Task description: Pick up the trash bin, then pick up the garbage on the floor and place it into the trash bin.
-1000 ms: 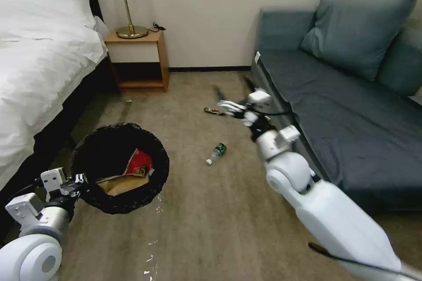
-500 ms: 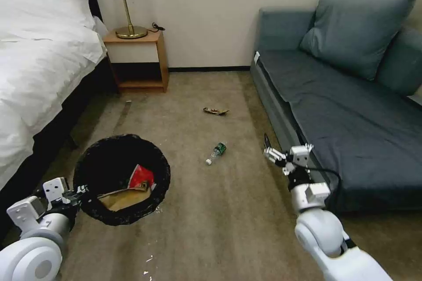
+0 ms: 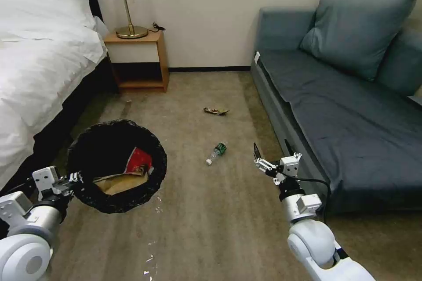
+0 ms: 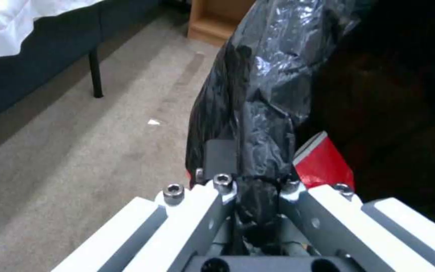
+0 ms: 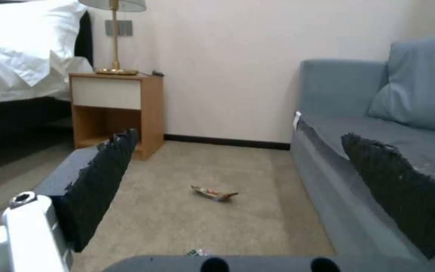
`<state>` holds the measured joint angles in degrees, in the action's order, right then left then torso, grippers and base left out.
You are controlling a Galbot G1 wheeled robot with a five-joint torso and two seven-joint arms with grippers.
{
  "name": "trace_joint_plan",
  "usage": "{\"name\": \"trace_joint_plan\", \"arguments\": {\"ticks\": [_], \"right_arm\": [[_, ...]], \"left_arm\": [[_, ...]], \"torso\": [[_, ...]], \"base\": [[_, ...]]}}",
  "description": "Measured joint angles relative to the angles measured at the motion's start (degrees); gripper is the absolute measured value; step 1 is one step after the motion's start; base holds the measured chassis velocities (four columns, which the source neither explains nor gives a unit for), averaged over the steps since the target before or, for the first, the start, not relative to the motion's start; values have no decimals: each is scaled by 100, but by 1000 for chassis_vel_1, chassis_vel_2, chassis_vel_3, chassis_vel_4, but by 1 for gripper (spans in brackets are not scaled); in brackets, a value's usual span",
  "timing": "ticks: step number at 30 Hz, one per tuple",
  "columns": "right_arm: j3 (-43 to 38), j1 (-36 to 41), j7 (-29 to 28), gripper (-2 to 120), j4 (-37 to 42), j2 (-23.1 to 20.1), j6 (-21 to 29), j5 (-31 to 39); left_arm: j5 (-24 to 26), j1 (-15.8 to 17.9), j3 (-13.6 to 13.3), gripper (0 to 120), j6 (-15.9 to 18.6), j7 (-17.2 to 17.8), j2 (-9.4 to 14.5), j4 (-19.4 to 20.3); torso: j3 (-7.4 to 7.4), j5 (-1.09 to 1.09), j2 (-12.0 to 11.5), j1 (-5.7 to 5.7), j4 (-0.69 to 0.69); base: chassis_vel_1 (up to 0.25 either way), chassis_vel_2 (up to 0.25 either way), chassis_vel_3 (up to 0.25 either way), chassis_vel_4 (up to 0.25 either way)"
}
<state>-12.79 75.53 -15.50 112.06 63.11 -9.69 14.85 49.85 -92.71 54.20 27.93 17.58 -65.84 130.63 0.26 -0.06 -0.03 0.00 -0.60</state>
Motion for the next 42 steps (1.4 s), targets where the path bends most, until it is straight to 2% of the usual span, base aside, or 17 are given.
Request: {"name": "trace_joint_plan", "arguments": {"ticks": [42], "right_arm": [[295,-47,170,100,-247,63,-46,145]], "left_arm": [[-47,12,-117,1,-119,125,-84,31]], "torso": [[0,1,0,0,0]], "base": [[-9,10,8,-10]]}}
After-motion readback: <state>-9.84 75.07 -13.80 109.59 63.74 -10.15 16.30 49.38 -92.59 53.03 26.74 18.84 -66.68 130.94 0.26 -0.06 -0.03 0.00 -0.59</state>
